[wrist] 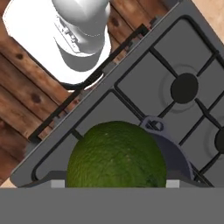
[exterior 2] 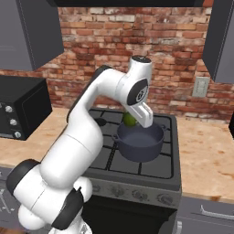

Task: Turn on the burner for the pot on the stove. Wait thirty seconds for the pot to heat up. Then add the lime to the pot.

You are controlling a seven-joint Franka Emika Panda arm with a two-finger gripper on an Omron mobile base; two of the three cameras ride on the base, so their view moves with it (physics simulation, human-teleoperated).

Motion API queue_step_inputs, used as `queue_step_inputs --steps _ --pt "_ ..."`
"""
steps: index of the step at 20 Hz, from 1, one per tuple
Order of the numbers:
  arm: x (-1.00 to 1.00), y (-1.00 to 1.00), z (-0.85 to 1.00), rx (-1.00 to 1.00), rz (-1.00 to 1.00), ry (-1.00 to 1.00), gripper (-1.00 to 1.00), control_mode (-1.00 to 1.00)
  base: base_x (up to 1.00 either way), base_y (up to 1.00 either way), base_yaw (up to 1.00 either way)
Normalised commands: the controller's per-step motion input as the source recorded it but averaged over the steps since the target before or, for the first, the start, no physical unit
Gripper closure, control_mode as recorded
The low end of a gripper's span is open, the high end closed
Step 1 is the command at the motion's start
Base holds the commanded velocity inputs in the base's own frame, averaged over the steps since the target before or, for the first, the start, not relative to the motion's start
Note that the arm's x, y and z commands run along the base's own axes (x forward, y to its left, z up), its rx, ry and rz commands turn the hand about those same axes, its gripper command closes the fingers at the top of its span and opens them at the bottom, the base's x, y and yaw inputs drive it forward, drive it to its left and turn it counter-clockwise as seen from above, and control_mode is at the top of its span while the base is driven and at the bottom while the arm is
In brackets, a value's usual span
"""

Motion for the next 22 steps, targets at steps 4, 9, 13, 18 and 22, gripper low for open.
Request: queue_step_inputs --steps 4,9,13,18,22 --pt "0.37 0.0 -0.31 0.0 0.0 0.08 1.0 -1.0 0.0 0.0 0.0" --pt "0.41 0.0 -0.28 0.0 0.01 0.13 1.0 -1.0 0.0 0.0 0.0" --pt "0.32 0.0 -0.3 0.0 0.01 0.17 1.0 -1.0 0.0 0.0 0.0" --pt "0.23 -0.05 -0.27 0.0 0.02 0.15 1.0 -1.0 0.0 0.0 0.0" --pt "0.15 -0.12 -0.28 0.02 0.02 0.07 1.0 -1.0 0.0 0.0 0.0"
